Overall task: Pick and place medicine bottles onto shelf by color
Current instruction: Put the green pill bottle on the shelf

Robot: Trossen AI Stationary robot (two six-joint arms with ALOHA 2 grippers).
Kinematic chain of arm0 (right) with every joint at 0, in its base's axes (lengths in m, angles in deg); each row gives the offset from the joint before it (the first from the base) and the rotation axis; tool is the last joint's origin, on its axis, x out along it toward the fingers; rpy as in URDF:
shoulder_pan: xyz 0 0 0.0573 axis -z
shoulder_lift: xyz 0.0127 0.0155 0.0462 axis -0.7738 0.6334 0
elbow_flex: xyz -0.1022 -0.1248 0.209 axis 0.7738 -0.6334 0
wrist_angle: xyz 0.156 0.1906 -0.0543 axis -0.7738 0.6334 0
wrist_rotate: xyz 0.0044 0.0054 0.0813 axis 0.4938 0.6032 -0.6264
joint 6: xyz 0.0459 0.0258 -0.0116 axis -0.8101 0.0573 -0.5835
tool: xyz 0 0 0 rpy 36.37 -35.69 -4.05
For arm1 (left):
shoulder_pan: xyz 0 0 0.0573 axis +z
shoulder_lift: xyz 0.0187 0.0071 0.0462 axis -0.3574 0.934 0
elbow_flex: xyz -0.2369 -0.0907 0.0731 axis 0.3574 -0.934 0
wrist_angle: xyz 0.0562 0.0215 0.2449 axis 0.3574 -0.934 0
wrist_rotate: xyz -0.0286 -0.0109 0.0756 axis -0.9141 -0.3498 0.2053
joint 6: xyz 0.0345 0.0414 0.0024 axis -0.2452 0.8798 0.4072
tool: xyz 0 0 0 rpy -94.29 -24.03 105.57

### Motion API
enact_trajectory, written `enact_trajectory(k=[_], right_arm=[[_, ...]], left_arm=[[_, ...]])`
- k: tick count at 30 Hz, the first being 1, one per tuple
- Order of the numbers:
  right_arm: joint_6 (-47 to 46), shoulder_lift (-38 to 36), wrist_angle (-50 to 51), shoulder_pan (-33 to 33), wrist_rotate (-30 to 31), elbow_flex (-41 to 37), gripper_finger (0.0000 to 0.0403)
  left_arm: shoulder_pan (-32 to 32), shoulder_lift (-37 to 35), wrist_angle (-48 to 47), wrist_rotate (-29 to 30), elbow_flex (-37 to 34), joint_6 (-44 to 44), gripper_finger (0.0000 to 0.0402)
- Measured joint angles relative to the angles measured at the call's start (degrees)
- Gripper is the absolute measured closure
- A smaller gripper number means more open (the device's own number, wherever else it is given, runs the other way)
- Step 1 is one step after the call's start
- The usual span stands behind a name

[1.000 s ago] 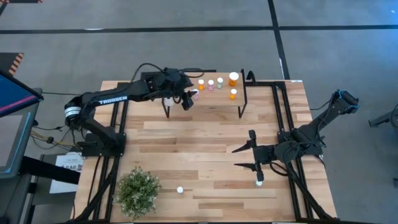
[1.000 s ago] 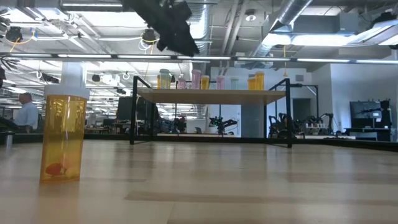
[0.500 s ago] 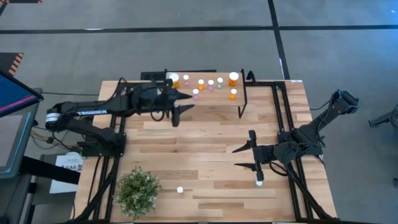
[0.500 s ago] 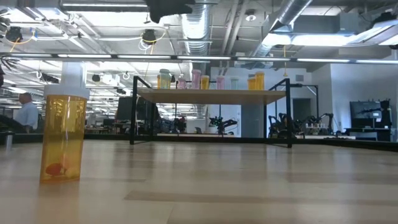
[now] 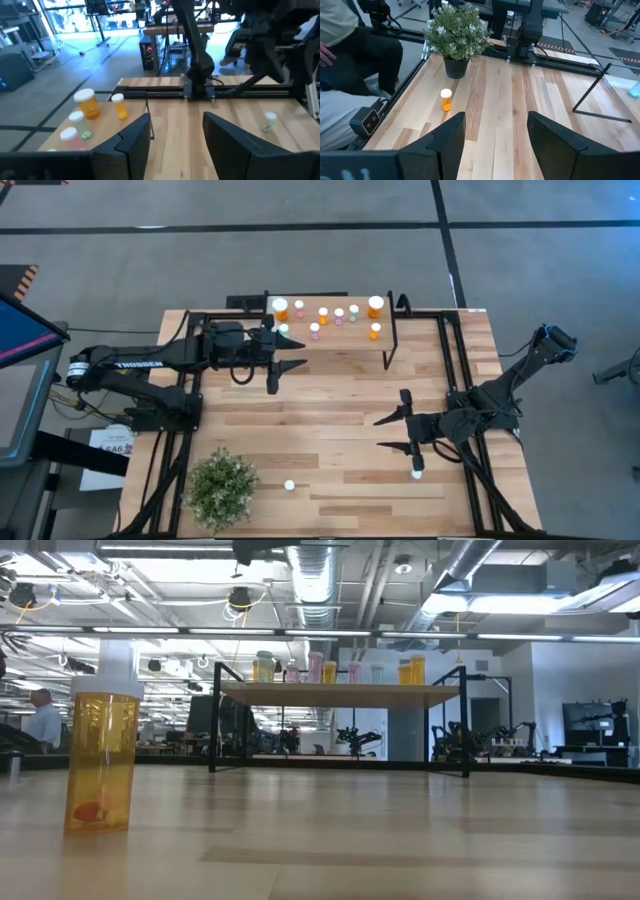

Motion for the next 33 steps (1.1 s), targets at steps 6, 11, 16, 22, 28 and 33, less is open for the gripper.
enact_trajectory(k=[6,11,16,22,28,33], right_arm=[[-0.06,0.0,0.7,0.7,0.0,0.0,0.0168],[-1.04,0.0,1.13,1.25,0.0,0.0,0.0168],[-1.63,0.0,1.98,0.22,-0.02,0.0,0.0168],[-1.59,0.0,2.02,-0.17,-0.05,0.0,0.0168],[-1.48,0.0,1.97,0.22,-0.05,0.0,0.0168],[-2.85,0.0,1.54,1.14,-0.05,0.0,0.0168]], left_arm=[[-0.9,-0.47,-0.13,0.06,0.0,-1.52,0.0232],[-2.46,-2.16,-3.45,0.69,-0.07,0.58,0.0232],[-2.47,-5.25,-2.55,1.73,0.04,0.65,0.0232],[-2.74,-7.63,-5.0,1.55,-0.02,-0.61,0.0232],[-5.06,-10.5,-0.66,0.9,-6.61,-2.26,0.0232],[-6.07,-14.3,9.08,1.03,-15.08,-3.84,0.0232]])
